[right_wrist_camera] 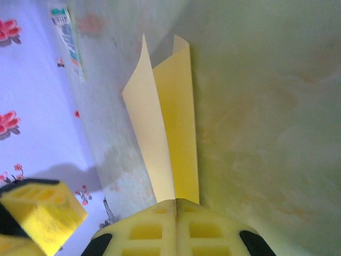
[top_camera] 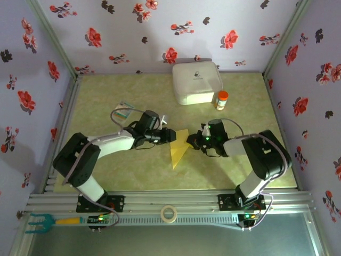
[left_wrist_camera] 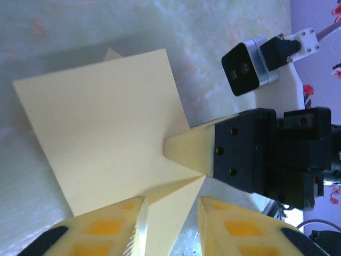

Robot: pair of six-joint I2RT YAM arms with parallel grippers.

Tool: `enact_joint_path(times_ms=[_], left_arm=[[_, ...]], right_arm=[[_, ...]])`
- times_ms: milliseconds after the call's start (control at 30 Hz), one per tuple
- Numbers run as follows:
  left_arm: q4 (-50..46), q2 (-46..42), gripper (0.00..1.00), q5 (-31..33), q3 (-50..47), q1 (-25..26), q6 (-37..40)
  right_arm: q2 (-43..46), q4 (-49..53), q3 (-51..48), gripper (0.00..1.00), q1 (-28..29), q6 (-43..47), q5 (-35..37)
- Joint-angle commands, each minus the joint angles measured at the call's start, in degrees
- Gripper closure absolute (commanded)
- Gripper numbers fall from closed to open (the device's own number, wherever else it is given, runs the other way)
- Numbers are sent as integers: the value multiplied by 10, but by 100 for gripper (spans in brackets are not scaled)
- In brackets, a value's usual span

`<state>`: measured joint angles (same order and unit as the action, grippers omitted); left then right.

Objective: Fold a paper plane with a square sheet of paper (pick it up from the middle)
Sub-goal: Fold the wing for the fifth time at the center of the table.

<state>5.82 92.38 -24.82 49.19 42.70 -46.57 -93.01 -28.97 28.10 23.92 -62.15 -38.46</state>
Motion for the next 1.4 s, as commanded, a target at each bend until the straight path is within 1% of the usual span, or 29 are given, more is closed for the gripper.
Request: enact_joint_path(times_ms=[0,133,267,367,567,800,933,1067,1300,1367], left_arm=[[-55,-29,66,62,0,44,74],[-98,-35,62,152,1,103,132],[-114,-29,57,218,6,147,176],[-129,-12,55,261,21,175,196],[-188,41,54,351,67,219,218],[-238,80,53,446,106,255,231],[-260,94,55,491,120,271,234],[-273,102,60,517,127,281,236],[-272,104,75,526,129,286,237],[-273,105,77,529,129,286,236]], right_arm=[[35,-33,-27,96,9,-79,78],[55,-35,-45,95,31,-117,116],[60,-38,-52,95,41,-134,132],[62,-43,-52,95,44,-140,134],[68,-35,-49,95,46,-142,138],[72,-28,-45,95,47,-142,139],[72,-21,-43,95,47,-139,139],[70,-20,-42,95,47,-138,138],[70,-18,-41,95,47,-139,136],[74,-18,-44,95,47,-138,139]])
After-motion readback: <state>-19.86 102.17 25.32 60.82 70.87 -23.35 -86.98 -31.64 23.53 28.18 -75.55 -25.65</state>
